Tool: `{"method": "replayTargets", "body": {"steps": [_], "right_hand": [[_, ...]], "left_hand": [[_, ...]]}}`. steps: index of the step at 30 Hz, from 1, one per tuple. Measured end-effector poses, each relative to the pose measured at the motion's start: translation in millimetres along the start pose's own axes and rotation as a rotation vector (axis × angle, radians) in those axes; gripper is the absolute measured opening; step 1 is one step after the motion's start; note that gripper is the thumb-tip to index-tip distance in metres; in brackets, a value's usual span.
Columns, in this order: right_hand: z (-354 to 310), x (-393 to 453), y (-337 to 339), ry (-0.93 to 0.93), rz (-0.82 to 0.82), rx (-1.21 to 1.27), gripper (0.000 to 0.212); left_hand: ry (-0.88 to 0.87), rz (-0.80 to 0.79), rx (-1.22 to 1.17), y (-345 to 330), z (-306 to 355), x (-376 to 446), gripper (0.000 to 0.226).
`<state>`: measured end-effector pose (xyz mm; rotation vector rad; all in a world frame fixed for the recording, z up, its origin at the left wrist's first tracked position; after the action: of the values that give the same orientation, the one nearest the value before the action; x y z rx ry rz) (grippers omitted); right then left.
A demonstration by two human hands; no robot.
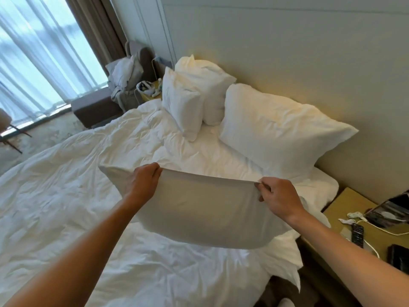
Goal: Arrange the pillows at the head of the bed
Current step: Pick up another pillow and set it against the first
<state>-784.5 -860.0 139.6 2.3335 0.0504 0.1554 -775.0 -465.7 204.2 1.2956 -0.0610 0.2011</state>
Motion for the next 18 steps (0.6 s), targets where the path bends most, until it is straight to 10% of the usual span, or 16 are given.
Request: {"method": "replayTargets", "body": {"steps": [18], "right_hand": [[218,-25,213,-0.274,0.313,0.071,0.034]], "left_hand": [[-0.280,-0.101,0.019,-115,327,106,0.036]]}}
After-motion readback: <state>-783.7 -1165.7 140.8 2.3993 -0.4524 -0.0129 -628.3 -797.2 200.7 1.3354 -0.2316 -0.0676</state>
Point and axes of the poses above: each hand's wrist, its own x-axis towards the middle knuckle, its own y-axis out of the back of the hand, z = x × y, the point moved 8 cm from there along x, towards the middle knuckle, and after that the axes turned 1 degree about -y, right-handed, at the moved point
